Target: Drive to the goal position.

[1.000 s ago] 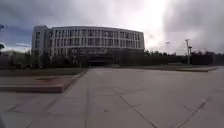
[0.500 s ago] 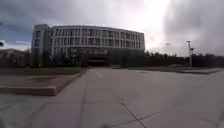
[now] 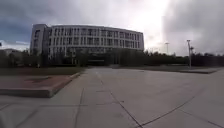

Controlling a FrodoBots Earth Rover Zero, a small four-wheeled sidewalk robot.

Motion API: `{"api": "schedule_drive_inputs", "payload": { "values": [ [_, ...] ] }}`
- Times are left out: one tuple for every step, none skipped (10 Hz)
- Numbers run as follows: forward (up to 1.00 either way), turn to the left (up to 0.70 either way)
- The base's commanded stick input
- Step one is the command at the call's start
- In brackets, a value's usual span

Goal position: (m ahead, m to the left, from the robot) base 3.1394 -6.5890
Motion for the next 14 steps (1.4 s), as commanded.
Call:
{"api": "schedule_drive_inputs", "payload": {
  "values": [
    [0.05,0.0],
    [0.05,0.0],
    [0.05,0.0],
    [0.05,0.0],
    [0.05,0.0],
    [0.05,0.0],
    [0.05,0.0],
    [0.04,0.0],
    [0.05,0.0],
    [0.05,0.0],
    [0.05,0.0],
    [0.05,0.0],
    [0.05,0.0],
    [0.05,0.0]
  ]
}}
